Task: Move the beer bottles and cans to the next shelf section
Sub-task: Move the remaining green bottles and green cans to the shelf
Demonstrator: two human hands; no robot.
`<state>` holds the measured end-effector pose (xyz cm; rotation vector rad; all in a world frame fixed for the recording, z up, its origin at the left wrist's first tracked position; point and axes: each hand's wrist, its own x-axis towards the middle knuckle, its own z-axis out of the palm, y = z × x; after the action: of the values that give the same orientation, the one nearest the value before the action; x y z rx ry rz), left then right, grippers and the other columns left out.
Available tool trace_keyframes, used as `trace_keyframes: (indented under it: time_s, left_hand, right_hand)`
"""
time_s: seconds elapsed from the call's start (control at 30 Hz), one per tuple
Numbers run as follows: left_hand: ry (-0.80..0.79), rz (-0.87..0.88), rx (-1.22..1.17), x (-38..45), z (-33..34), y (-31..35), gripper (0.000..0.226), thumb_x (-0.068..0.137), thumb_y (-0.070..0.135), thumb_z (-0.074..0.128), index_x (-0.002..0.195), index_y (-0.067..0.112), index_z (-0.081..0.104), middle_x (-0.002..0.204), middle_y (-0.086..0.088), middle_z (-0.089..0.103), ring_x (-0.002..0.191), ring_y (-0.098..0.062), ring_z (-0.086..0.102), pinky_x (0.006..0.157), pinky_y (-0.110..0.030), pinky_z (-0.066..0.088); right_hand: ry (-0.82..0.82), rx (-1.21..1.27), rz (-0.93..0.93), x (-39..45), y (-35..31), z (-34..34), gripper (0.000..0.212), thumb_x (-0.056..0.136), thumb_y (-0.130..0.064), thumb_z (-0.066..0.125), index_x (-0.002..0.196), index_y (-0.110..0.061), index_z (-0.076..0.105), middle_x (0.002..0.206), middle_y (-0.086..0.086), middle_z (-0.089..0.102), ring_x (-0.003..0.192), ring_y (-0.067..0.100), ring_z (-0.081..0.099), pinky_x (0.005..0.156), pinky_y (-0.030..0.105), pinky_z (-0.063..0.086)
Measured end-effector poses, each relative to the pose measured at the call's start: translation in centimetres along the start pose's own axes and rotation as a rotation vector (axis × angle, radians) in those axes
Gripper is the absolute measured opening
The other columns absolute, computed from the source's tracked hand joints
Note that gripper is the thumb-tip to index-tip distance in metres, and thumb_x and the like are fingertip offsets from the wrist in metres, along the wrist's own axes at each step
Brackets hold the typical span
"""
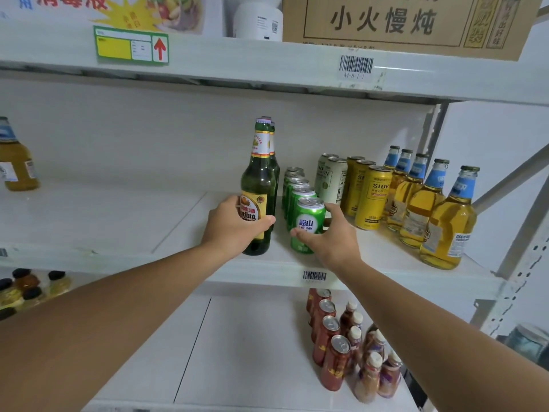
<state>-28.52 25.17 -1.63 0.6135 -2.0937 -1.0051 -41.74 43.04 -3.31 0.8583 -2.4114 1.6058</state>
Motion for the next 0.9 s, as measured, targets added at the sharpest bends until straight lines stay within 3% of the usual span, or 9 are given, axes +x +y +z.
trace_keyframes:
  time_s: [0.1, 0.27, 0.5, 0.63, 0.9]
  left_hand:
    - [0.022, -0.001, 0.009, 0.1, 0.3, 0.0, 0.052, 0.076, 0.052, 0.092, 0.118, 0.03, 0.069, 0.106, 0.013, 0.076, 0.093, 0.001, 0.069, 0.068, -0.016, 0.048]
    - [0.026, 0.002, 0.035, 0.3, 0.5, 0.0, 0.054, 0.077, 0.052, 0.092, 0.119, 0.029, 0.068, 0.108, 0.011, 0.075, 0.098, -0.01, 0.072, 0.068, -0.017, 0.048]
    - [0.02, -0.014, 0.149, 1.2, 0.6, 0.2, 0.06, 0.074, 0.058, 0.091, 0.12, 0.027, 0.067, 0.107, 0.008, 0.075, 0.097, -0.016, 0.072, 0.072, -0.027, 0.053]
    - [0.017, -0.013, 0.145, 1.0, 0.6, 0.3, 0.059, 0.077, 0.056, 0.091, 0.121, 0.026, 0.066, 0.107, 0.008, 0.074, 0.097, -0.015, 0.071, 0.066, -0.021, 0.049]
    - [0.057, -0.037, 0.102, -0.3, 0.9, 1.1, 0.056, 0.074, 0.062, 0.09, 0.115, 0.03, 0.07, 0.103, 0.012, 0.075, 0.093, -0.012, 0.071, 0.064, -0.02, 0.049]
  right_hand:
    - [-0.013, -0.014, 0.011, 0.4, -0.1, 0.2, 0.09, 0.076, -0.043, 0.097, 0.149, -0.027, 0.047, 0.114, -0.007, 0.07, 0.103, 0.015, 0.067, 0.094, 0.043, 0.062]
    - [-0.016, -0.026, 0.008, 0.8, 0.1, 0.5, 0.086, 0.077, -0.044, 0.096, 0.146, -0.028, 0.048, 0.112, -0.007, 0.069, 0.102, 0.016, 0.068, 0.092, 0.041, 0.062]
    - [-0.035, -0.053, 0.037, 1.1, 0.1, 0.6, 0.084, 0.078, -0.046, 0.094, 0.146, -0.026, 0.049, 0.104, -0.01, 0.064, 0.094, 0.015, 0.066, 0.081, 0.035, 0.059]
    - [-0.043, -0.063, 0.054, 1.1, 0.3, 0.6, 0.084, 0.078, -0.048, 0.094, 0.145, -0.025, 0.049, 0.101, -0.011, 0.061, 0.093, 0.014, 0.064, 0.082, 0.036, 0.058]
    - [-0.007, -0.066, 0.054, 0.4, 0.1, 0.8, 0.084, 0.077, -0.051, 0.093, 0.145, -0.027, 0.051, 0.113, -0.005, 0.07, 0.095, 0.016, 0.066, 0.088, 0.039, 0.06]
